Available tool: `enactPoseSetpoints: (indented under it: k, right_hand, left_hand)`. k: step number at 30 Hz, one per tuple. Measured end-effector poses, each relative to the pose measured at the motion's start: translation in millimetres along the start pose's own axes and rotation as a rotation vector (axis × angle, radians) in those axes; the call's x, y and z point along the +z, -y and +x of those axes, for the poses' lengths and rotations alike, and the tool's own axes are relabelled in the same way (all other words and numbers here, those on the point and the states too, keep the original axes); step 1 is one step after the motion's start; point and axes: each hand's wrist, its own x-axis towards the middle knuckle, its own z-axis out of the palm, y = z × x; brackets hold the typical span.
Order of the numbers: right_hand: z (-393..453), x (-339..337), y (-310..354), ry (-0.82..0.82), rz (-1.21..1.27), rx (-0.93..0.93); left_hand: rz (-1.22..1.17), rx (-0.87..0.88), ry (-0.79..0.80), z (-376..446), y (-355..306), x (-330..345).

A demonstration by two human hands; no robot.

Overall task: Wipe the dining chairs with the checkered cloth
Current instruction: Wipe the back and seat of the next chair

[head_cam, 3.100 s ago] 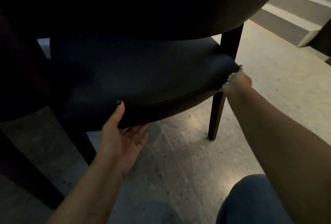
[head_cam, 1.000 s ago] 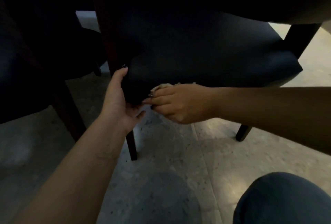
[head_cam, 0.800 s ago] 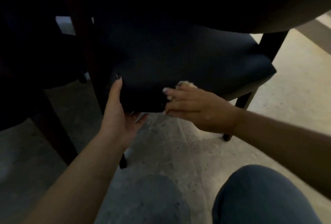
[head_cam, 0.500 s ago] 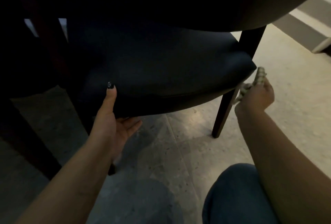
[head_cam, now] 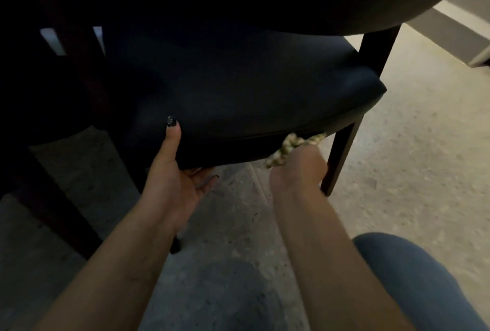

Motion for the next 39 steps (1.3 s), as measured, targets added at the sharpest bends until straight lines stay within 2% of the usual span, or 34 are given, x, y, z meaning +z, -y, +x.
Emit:
enactPoseSetpoints:
  k: [1,3,6,10,13,14,16,19,22,24,26,29,30,32,35,37,39]
  right_hand:
    - [-1,-1,3,0.011,0.100,0.030]
    - [-3,-1,21,-0.074,0.186,0.007]
    - [-14,4,26,-0.081,0.174,0.016]
    - [-57,20,-8,-0.035,0.049,0.042]
    - [-87,5,-33,0.128,-0.030,0.066]
    - [-94,-6,-42,0.198,-0.081,0.006]
    - [-107,-30,-51,0.310,-0.174,-0.289]
    - [-104,-27,-58,0.430,-0.334,-0.931]
    - [-88,5,-73,0.654,-0.674,-1.503]
    - [-71,16,-84,0.664,-0.873,-1.761]
    - [-51,12,-81,0.699,-0.979,-1.909]
    - [-12,-12,-48,0.774,-1.056,-1.954]
    - [2,-21,-34,0.715,-1.077,-1.916]
    - [22,-32,-8,0.523,-1.054,-1.693]
    - [9,-19,-2,0.237,-0.829,-1.381]
    - [-16,-6,-24,0.257,-0.775,-1.410]
    - [-40,3,-52,0.461,-0.798,-1.550]
  left_hand:
    - [0.009,-0.011,0.015,0,-1,-2]
    - [0.039,-0.016,0.047,1,-1,-6]
    - [0.073,0.011,0.073,0,-1,-8]
    - [0.052,0.033,0.033,1,1,-4]
    - [0.026,0.033,-0.030,2,0,-2]
    - [0.010,0.025,-0.039,2,0,-2]
    - [-0.027,0.007,-0.025,2,-1,-1]
    - [-0.101,0.008,0.020,-1,-3,-2]
    - [-0.243,0.050,0.217,-6,-2,-3]
    - [-0.317,0.058,0.273,-7,-2,-6]
    - [-0.300,0.058,0.264,-4,-1,-9]
    - [-0.170,0.021,0.166,-1,-2,-11]
    - [-0.141,0.008,0.146,0,-3,-11]
    - [-0.124,0.001,0.134,2,-3,-11]
    - [-0.115,0.011,0.090,2,-3,-10]
    - [-0.114,0.032,0.059,2,-1,-5]
    - [-0.113,0.073,0.047,2,0,-4]
